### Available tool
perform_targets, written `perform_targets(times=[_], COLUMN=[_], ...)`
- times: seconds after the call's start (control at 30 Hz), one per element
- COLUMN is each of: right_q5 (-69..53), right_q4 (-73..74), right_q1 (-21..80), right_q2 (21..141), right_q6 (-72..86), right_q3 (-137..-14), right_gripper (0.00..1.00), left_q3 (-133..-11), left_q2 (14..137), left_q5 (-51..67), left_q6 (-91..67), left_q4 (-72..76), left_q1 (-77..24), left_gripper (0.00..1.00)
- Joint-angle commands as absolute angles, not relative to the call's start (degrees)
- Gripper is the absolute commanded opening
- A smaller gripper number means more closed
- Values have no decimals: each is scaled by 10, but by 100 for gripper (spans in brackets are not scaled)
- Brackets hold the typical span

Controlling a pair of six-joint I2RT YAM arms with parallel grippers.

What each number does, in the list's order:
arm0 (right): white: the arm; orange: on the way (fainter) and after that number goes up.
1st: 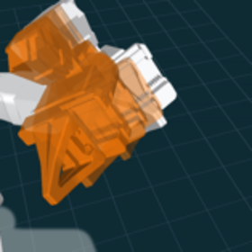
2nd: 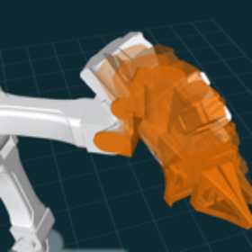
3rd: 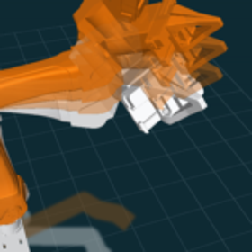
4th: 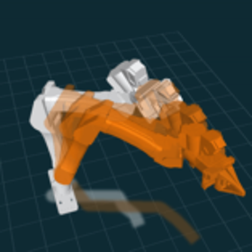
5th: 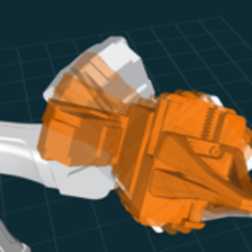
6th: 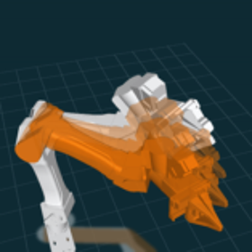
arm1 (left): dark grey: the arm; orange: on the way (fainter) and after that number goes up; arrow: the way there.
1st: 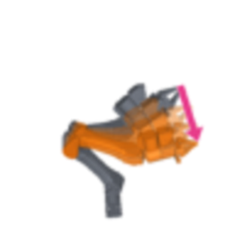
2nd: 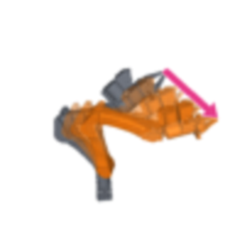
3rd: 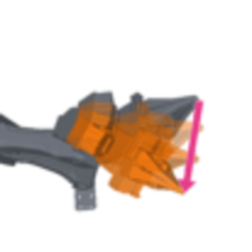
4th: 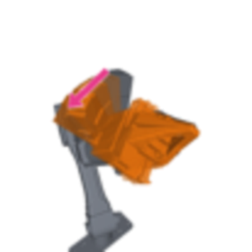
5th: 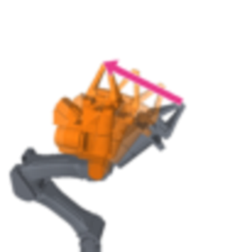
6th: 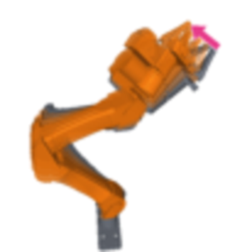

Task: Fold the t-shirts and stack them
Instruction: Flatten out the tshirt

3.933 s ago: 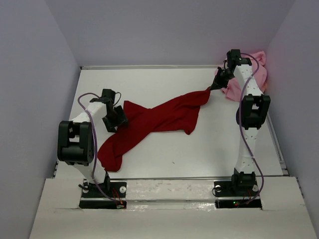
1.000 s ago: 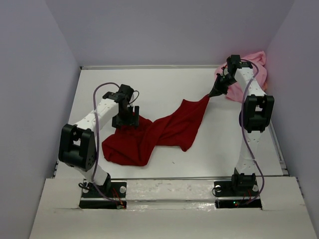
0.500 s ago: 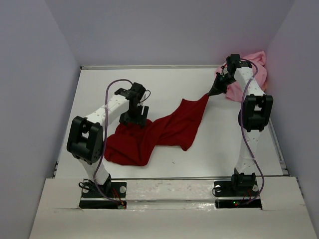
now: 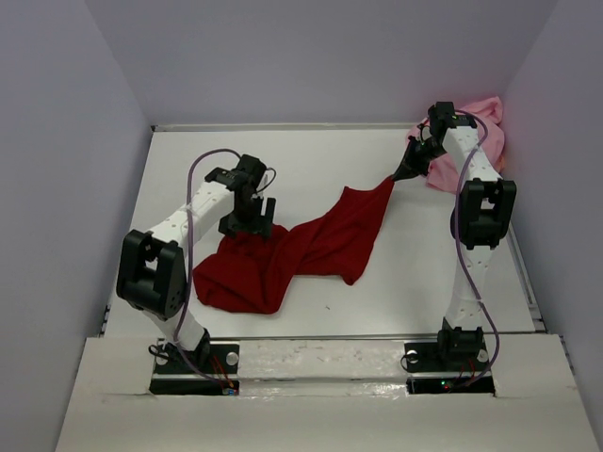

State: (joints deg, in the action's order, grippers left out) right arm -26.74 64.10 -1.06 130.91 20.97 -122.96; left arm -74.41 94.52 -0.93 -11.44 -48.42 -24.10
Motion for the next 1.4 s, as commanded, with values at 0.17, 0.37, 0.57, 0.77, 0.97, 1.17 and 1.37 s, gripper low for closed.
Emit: perform_targets(times=[0.17,0.37,0.57,0.77,0.97,1.17,1.37], right_q5=[-278,-278,-272,-265,-236,-215,-225], right_q4=[637,638,642,652,679,701,722], right_q1=[-12,-12,-12,-12,-12,-12,-12], right_q2=[1302,1301,1298,1303,1300,1277,1268], right_q6=[207,207,215,223,234,238,231], right_q3=[-1253,-1248,-1248,-1250,-1279,-1277,-1297], right_gripper=[0,0,0,0,0,0,0], left_q3=[-728,-738,-753,-794,-713,-635,-591], left_q2=[927,906,807,796,786,766,702], left_q5=[47,22,36,29,217,359,436], left_q6=[-151,-243,-365,-403,-416,-372,-382], left_q4=[-518,-525,-464,-466,-431,-368,-261], left_q1=[-218,-217,-209,-177,-48,46,81], left_gripper=[93,99,99,99,99,99,99])
